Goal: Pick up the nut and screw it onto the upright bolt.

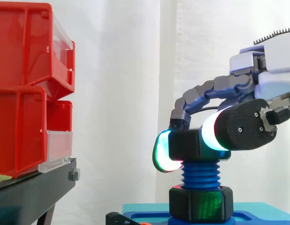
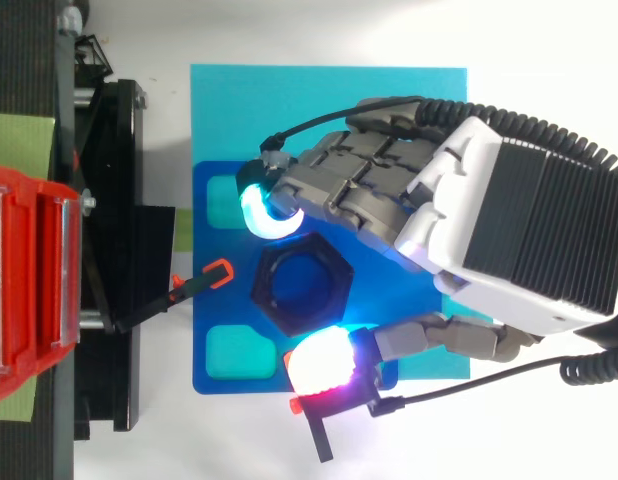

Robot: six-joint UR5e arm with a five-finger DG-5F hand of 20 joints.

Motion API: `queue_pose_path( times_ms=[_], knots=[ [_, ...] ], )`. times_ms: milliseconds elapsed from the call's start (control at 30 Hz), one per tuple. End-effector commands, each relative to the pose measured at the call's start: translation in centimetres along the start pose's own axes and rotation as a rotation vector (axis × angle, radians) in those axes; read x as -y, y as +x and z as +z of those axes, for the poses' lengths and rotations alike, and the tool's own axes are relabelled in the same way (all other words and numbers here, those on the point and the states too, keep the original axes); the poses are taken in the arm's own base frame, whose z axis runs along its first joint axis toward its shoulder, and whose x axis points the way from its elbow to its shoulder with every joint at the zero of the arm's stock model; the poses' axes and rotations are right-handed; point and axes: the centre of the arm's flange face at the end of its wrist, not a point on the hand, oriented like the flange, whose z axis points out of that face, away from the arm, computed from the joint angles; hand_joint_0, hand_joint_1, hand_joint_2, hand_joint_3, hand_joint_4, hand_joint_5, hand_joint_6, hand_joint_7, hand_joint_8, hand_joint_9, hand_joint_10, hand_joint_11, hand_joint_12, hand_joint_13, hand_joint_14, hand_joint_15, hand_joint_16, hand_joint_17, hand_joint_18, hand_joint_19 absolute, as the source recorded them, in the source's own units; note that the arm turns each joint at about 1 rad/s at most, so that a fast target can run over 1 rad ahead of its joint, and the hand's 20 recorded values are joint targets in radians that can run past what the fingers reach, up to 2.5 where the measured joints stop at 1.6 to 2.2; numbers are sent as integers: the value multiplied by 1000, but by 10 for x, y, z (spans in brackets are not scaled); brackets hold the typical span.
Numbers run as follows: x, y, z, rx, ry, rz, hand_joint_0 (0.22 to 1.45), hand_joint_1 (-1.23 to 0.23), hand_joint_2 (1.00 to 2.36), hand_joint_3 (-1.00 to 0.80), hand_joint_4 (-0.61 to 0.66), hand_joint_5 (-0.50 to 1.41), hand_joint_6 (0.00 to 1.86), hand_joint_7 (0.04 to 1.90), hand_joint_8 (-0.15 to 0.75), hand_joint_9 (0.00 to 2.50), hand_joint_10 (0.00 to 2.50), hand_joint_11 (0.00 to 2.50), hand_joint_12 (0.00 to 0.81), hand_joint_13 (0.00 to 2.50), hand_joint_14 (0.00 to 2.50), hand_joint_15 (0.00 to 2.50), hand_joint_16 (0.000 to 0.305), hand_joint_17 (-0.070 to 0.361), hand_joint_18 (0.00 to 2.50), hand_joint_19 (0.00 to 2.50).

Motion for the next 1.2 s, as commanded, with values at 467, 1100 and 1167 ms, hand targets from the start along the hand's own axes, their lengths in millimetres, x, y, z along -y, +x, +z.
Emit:
queue_pose_path(
  times_ms=[467, 1100, 1167],
  knots=[
    [4, -2, 1, 3, 5, 1, 374, -18, 1000, -500, 252, -181, 501, 591, 356, 633, 0, 0, 469, 655, 3, 99, 72, 162, 663, 266],
    [-20, -34, 7, -5, -22, 0, 435, -40, 1000, -500, 233, -168, 502, 671, 345, 585, 0, 0, 447, 548, 2, 90, 66, 149, 526, 272],
    [-25, -33, 7, 4, -38, 8, 447, -32, 1000, -500, 236, -162, 502, 686, 343, 603, 0, 0, 440, 546, 4, 94, 65, 146, 517, 267]
  ],
)
